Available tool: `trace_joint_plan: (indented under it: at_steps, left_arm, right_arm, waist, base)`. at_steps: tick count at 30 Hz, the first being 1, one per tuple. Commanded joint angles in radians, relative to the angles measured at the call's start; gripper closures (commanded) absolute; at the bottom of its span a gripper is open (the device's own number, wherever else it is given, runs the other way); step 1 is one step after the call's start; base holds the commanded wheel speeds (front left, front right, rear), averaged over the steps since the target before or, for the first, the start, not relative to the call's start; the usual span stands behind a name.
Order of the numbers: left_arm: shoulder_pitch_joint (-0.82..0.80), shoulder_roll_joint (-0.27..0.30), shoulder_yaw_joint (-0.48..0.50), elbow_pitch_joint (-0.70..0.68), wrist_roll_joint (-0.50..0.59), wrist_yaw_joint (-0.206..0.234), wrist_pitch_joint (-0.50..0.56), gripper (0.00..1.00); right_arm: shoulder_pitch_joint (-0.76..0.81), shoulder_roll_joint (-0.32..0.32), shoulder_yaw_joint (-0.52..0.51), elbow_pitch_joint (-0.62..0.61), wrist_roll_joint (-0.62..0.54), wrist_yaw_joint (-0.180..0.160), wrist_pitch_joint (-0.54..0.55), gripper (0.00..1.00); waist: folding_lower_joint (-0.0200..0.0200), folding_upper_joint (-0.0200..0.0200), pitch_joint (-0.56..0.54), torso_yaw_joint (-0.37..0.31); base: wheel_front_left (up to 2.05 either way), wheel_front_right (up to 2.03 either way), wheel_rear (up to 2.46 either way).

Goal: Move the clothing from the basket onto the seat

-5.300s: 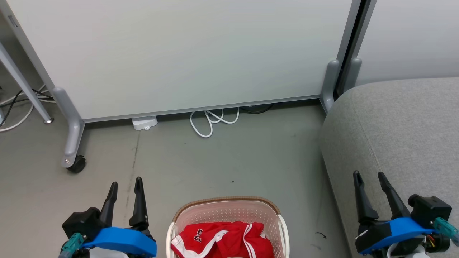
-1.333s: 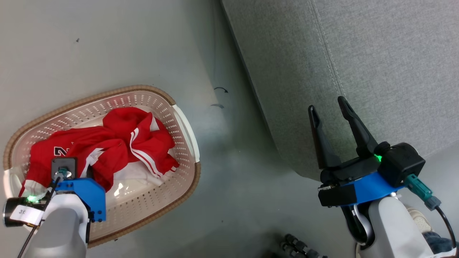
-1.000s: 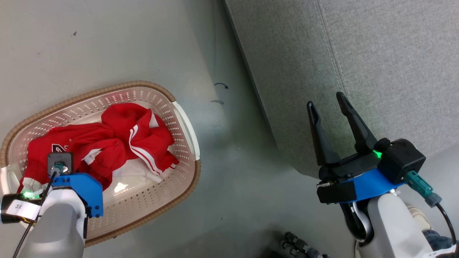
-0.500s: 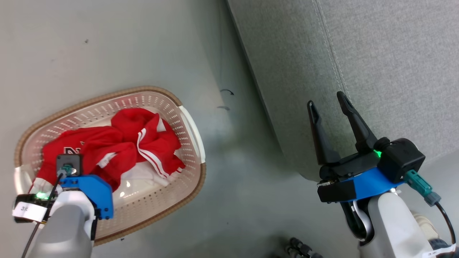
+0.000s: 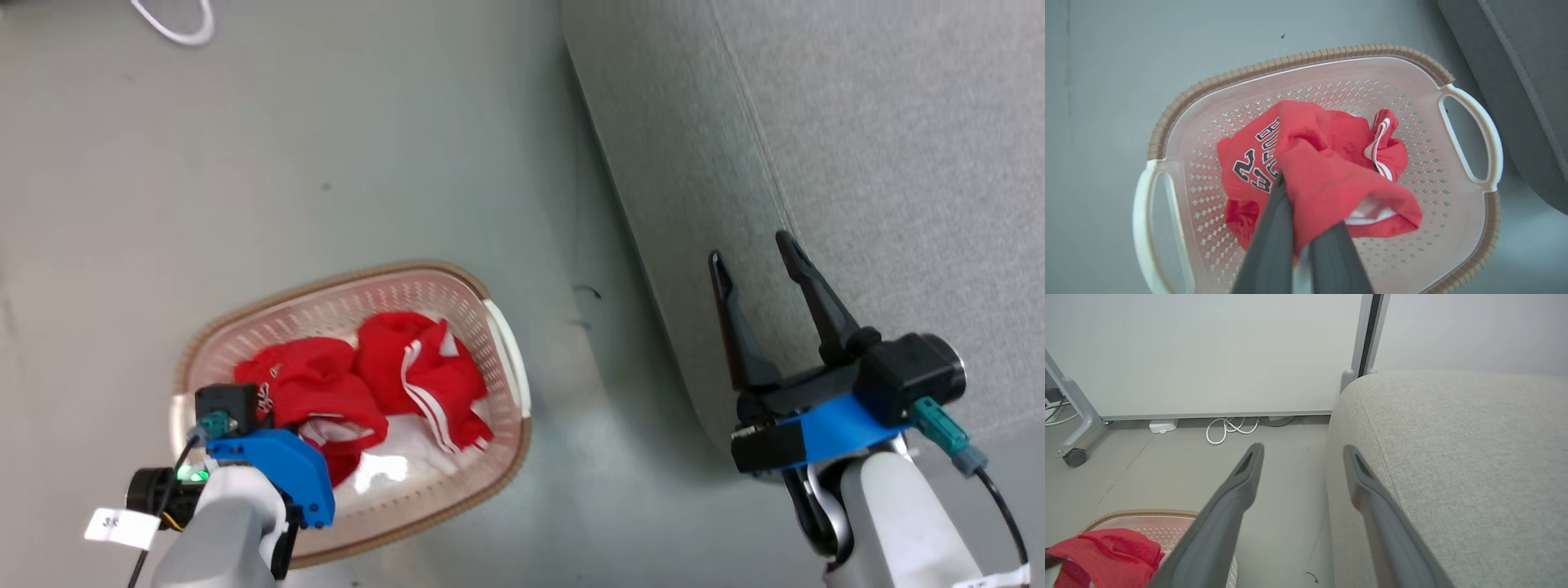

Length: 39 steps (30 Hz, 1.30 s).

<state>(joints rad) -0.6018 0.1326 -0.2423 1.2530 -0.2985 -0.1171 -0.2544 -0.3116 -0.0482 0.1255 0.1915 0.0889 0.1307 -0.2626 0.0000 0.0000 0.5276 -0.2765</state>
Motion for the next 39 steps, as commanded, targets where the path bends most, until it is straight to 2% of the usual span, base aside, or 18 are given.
trace_joint_plan:
  at_steps: [1, 8, 17, 27, 34, 39]
  left_arm:
    - [0.015, -0.003, -0.004, -0.009, -0.007, -0.006, -0.007, 1.0]
    - [0.058, -0.042, -0.038, -0.065, -0.03, -0.013, -0.011, 1.0]
    - [0.094, -0.074, -0.203, -0.229, -0.117, -0.013, -0.006, 1.0]
    - [0.017, -0.074, -0.366, -0.463, -0.222, -0.013, 0.064, 1.0]
    - [-0.062, -0.078, -0.422, -0.58, -0.274, -0.013, 0.101, 1.0]
    - [-0.121, -0.079, -0.442, -0.612, -0.279, -0.013, 0.116, 1.0]
  right_arm:
    - [0.019, -0.004, -0.006, 0.007, -0.007, 0.0, -0.003, 0.0]
    - [0.07, -0.004, -0.032, 0.047, -0.028, 0.0, -0.003, 0.0]
    - [0.142, -0.004, -0.057, 0.084, -0.048, 0.0, 0.002, 0.0]
    - [0.193, -0.004, -0.057, 0.071, -0.054, 0.0, 0.029, 0.0]
    - [0.214, -0.004, -0.051, 0.058, -0.061, 0.0, 0.043, 0.0]
    - [0.219, -0.004, -0.043, 0.046, -0.064, 0.0, 0.055, 0.0]
  waist:
    - [0.0, 0.0, -0.083, 0.057]
    - [0.0, 0.0, -0.225, 0.124]
    - [0.0, 0.0, -0.373, 0.18]
    - [0.0, 0.0, -0.446, 0.212]
    - [0.0, 0.0, -0.467, 0.212]
    - [0.0, 0.0, -0.469, 0.207]
  base:
    - [0.0, 0.0, 0.0]
    - [0.0, 0.0, 0.0]
    - [0.0, 0.0, 0.0]
    - [0.0, 0.0, 0.0]
    - [0.0, 0.0, 0.0]
    - [0.0, 0.0, 0.0]
